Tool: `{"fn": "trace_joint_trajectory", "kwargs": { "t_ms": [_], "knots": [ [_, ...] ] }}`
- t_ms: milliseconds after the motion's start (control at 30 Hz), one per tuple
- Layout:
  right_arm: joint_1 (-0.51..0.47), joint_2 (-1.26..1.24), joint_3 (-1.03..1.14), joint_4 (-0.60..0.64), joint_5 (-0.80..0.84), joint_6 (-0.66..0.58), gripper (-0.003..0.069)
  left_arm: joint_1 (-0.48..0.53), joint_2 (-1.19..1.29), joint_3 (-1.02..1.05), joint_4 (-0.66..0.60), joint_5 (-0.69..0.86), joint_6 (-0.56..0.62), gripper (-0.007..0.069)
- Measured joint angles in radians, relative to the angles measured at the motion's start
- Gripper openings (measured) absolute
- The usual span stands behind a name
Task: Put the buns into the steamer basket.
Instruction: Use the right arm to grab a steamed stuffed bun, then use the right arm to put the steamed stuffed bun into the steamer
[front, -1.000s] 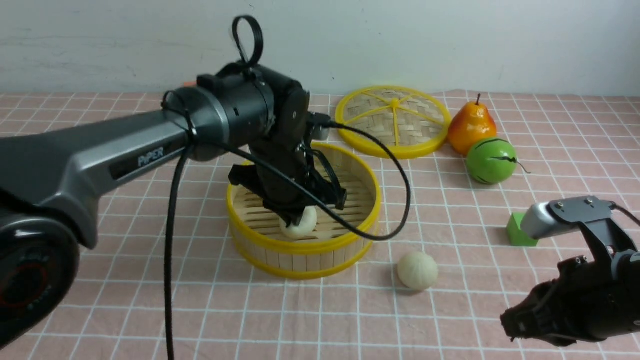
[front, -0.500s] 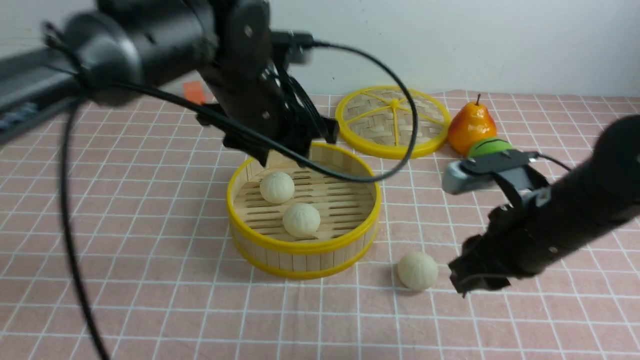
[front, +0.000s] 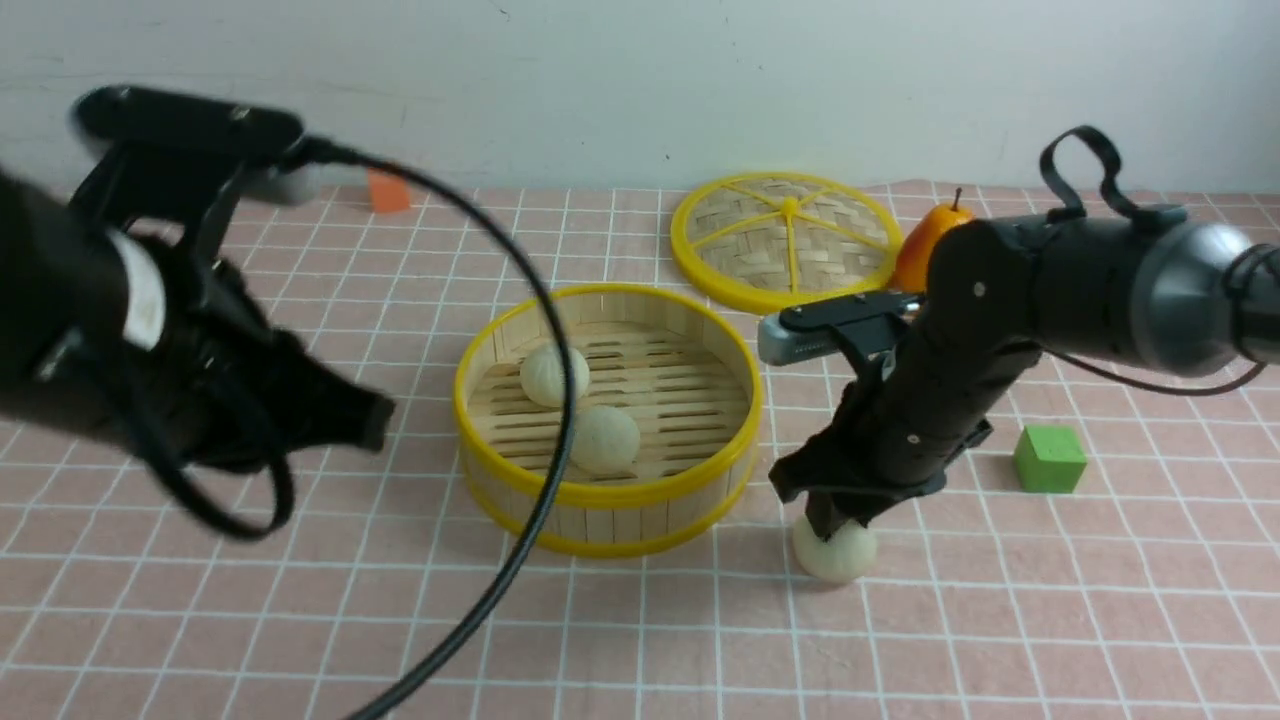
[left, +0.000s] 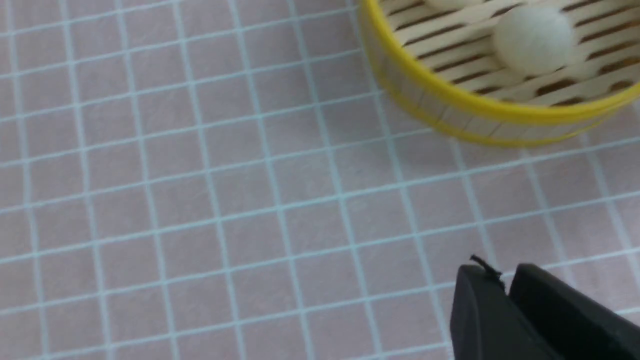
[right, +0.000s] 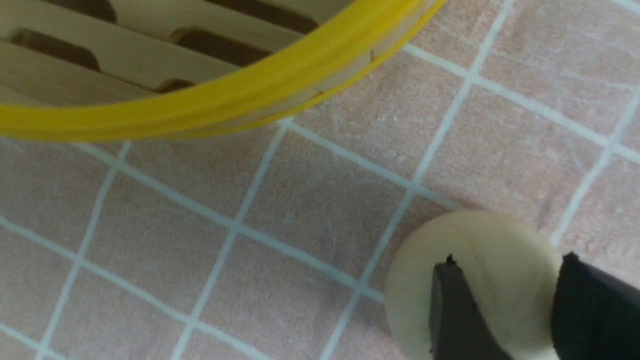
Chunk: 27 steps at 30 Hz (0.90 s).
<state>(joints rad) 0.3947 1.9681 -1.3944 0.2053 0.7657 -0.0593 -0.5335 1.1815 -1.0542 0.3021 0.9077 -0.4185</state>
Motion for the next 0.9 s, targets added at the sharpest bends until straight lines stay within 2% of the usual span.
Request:
{"fn": "trace_joint_trajectory", "kwargs": {
  "t_ms": [100, 167, 233, 333, 600, 767, 900],
  "knots": [
    [0.0, 0.021, -0.006, 0.006, -0.002, -0.042, 0.0145, 0.0, -0.097, 0.125, 0.106, 0.035, -0.114, 0.0071],
    [0.0, 0.011, -0.017, 0.006, 0.014, -0.063, 0.006, 0.0, -0.148, 0.168, 0.13, 0.056, -0.156, 0.0072],
    [0.001, -0.004, -0.039, 0.006, 0.06, -0.083, 0.0012, 0.0, -0.223, 0.22, 0.142, 0.078, -0.194, 0.0072],
    [0.003, -0.03, -0.104, -0.001, 0.116, -0.091, 0.0007, 0.0, -0.317, 0.289, 0.144, 0.077, -0.231, 0.0072],
    [0.056, 0.001, -0.418, -0.002, 0.099, -0.143, 0.0007, 0.0, -0.678, 0.598, 0.149, -0.156, -0.283, 0.0072],
    [0.104, 0.197, -0.546, -0.007, 0.014, -0.167, 0.0015, 0.0, -0.806, 0.645, 0.19, -0.294, -0.283, 0.0072],
    [0.106, 0.3, -0.6, -0.011, 0.01, -0.168, 0.0068, 0.0, -0.825, 0.651, 0.2, -0.297, -0.283, 0.0072]
  ]
}}
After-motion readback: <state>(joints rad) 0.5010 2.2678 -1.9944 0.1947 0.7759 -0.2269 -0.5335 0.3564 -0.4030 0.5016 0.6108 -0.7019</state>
